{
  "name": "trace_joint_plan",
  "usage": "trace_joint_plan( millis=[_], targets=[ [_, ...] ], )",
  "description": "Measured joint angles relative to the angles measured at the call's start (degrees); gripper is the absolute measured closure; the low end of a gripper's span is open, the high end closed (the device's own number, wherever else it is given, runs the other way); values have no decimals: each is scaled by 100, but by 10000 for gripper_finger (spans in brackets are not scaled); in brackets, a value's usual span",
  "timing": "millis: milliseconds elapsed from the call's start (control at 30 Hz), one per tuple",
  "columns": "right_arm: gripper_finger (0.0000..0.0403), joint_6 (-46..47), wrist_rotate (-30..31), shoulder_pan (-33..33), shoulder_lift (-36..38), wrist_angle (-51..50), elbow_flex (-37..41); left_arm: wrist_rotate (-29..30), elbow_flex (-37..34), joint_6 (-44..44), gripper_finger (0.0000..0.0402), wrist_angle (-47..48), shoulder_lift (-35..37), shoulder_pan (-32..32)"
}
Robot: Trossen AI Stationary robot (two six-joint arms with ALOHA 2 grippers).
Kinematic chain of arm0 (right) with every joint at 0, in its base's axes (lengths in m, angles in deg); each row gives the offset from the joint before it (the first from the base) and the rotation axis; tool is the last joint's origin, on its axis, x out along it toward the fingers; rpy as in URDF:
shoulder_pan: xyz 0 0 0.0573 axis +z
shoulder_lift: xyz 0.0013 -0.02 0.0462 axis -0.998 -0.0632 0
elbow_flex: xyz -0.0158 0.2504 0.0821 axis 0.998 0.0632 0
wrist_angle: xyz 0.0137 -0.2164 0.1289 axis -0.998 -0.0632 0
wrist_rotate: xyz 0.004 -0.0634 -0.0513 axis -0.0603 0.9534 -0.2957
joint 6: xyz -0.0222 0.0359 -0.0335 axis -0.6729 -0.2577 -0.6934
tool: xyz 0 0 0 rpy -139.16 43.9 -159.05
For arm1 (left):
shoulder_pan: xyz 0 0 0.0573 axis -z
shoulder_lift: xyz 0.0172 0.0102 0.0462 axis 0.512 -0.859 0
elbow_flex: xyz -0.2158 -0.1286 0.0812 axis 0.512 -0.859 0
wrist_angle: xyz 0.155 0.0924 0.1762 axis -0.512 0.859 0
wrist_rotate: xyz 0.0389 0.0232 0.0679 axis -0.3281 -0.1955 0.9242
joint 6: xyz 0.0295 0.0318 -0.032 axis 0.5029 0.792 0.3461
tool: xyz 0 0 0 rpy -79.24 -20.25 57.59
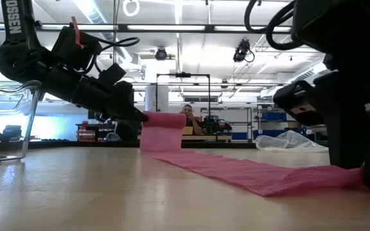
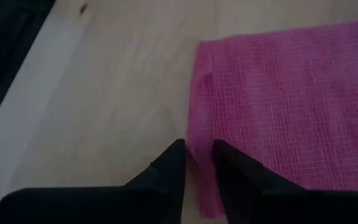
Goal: Roll bandage
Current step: Roll the pink bandage
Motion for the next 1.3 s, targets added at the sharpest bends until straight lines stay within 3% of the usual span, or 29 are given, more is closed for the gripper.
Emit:
trace_joint_plan(
  millis=[200,300,400,533,767,1000,1300],
  targets=[
    [394,-139,318,-13,89,-348,-144,0,-2,-15,395,56,-1,7],
    [395,-147,481,51,349,-1101,-652,0,-2,11,395,56,-1,12],
    [399,-212,876,152,545,-2221,-1447,0,-2,46,395,52,-1,45],
    [400,-650,1918,219,706,-3672,-2764,-96,-2,290,395,73,-1,162],
    [401,-1571,3528,-268,739,-5463,-5094,-109,-2,777,395,57,-1,400],
    [402,-3163,3922,-1269,739,-5542,-6522,-109,-2,1150,395,54,-1,616],
    [402,-4717,4056,-2558,737,-4572,-7058,-109,-2,1211,395,49,-1,864]
  ],
)
